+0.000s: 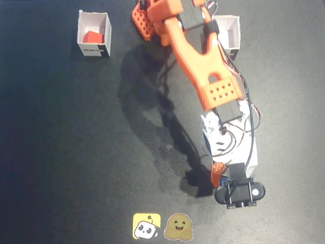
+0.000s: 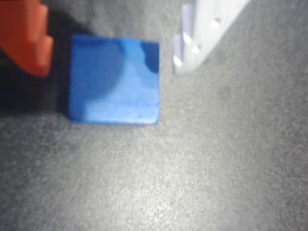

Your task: Put the red cube in the right box and the blue cube in the left box.

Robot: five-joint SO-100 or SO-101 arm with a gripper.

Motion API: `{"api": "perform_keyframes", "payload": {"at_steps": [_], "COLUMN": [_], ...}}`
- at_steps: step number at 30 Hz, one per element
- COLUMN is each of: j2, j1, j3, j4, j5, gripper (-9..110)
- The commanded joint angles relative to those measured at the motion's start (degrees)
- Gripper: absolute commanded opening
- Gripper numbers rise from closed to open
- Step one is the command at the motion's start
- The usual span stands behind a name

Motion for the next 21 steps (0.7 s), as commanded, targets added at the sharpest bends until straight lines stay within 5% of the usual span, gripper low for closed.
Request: {"api": "perform_keyframes", "payload": {"at_steps": [1,21], "j2": [0.0,-7.6], "j1": [-0.5,-0.5], "j3": [-3.9,-7.9], "j4": [0.3,-1.7], "j5": [0.5,0.9], "gripper": [21,22]}}
